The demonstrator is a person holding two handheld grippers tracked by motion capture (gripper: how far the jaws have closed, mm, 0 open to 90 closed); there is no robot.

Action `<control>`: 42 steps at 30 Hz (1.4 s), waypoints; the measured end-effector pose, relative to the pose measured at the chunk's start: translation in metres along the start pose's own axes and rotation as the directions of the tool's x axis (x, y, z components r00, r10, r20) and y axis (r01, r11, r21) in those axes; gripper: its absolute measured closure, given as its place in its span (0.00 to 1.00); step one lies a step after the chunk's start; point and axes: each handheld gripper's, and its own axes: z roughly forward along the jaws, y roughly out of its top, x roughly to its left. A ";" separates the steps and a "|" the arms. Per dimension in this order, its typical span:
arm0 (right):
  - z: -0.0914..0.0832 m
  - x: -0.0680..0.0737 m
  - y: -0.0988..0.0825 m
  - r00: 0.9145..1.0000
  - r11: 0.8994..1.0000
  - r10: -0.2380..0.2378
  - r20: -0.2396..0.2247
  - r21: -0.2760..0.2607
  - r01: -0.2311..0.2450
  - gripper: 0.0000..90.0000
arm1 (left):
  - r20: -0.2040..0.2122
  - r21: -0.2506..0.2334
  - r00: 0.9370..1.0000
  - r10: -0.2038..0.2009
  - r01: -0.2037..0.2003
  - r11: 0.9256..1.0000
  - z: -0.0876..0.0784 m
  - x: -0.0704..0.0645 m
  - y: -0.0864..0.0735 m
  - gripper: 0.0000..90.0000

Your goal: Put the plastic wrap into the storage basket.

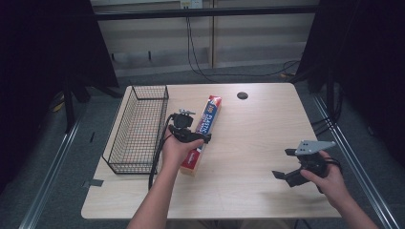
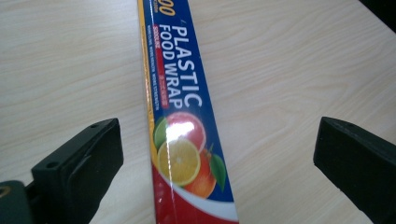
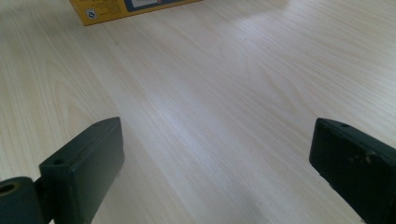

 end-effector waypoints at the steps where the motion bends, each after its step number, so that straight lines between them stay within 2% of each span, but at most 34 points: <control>1: -0.001 -0.001 -0.001 1.000 1.000 0.005 0.007 0.001 -0.005 0.03 | -0.001 0.007 1.000 -0.002 0.002 1.000 0.005 0.000 0.002 0.02; 9: -0.001 -0.002 -0.001 1.000 1.000 0.010 0.001 0.008 -0.010 0.03 | 0.007 0.024 1.000 -0.007 0.006 1.000 0.018 -0.001 0.012 0.05; 10: -0.001 -0.003 -0.001 1.000 1.000 0.009 0.001 0.006 -0.009 0.03 | -0.010 0.019 1.000 -0.013 0.013 1.000 0.020 -0.001 0.014 0.05; 12: -0.001 -0.003 -0.001 1.000 1.000 0.013 -0.007 0.005 -0.013 0.03 | -0.011 0.030 1.000 -0.006 0.006 1.000 0.022 -0.001 0.016 0.06; 16: -0.001 -0.003 -0.001 1.000 1.000 0.011 -0.011 0.002 -0.011 0.03 | -0.017 0.042 0.999 -0.028 0.029 0.999 0.032 0.000 0.019 0.06; 18: -0.001 -0.003 0.000 1.000 1.000 0.015 -0.012 -0.003 -0.015 0.03 | -0.020 0.045 0.999 -0.025 0.026 0.999 0.035 0.001 0.021 0.06; 19: -0.002 -0.003 0.000 1.000 1.000 0.012 -0.009 -0.003 -0.012 0.03 | -0.024 0.046 0.999 -0.045 0.046 0.998 0.038 0.001 0.022 0.07; 20: -0.002 -0.003 0.000 1.000 1.000 0.012 -0.009 -0.003 -0.012 0.03 | -0.024 0.046 0.999 -0.045 0.046 0.998 0.038 0.001 0.022 0.07; 27: -0.003 -0.004 0.001 1.000 1.000 0.013 -0.014 -0.005 -0.013 0.03 | -0.063 0.081 0.998 -0.022 0.027 0.996 0.049 0.002 0.025 0.10; 31: -0.003 -0.004 0.001 1.000 1.000 0.015 -0.015 -0.007 -0.015 0.03 | -0.088 0.108 0.996 -0.032 0.041 0.993 0.055 0.004 0.024 0.12; 34: -0.004 -0.004 0.001 1.000 1.000 0.017 -0.016 -0.008 -0.017 0.03 | -0.098 0.110 0.995 -0.036 0.047 0.993 0.056 0.005 0.023 0.15; 35: -0.004 -0.004 0.001 1.000 1.000 0.019 -0.017 -0.010 -0.019 0.03 | -0.107 0.109 0.994 -0.034 0.045 0.993 0.057 0.005 0.023 0.19; 37: -0.004 -0.005 0.001 1.000 1.000 0.018 -0.012 -0.011 -0.018 0.03 | -0.113 0.119 0.994 -0.011 0.024 0.993 0.061 0.006 0.022 0.20; 40: -0.005 -0.005 0.001 1.000 1.000 0.020 -0.018 -0.012 -0.020 0.03 | -0.098 0.119 0.995 -0.009 0.021 0.993 0.063 0.006 0.021 0.21; 41: -0.005 -0.005 0.001 1.000 1.000 0.019 -0.018 -0.016 -0.019 0.03 | -0.093 0.121 0.996 -0.003 0.015 0.993 0.064 0.006 0.020 0.26; 42: -0.005 -0.005 0.001 1.000 1.000 0.019 -0.018 -0.016 -0.019 0.03 | -0.095 0.127 0.995 0.006 0.006 0.992 0.065 0.006 0.020 0.26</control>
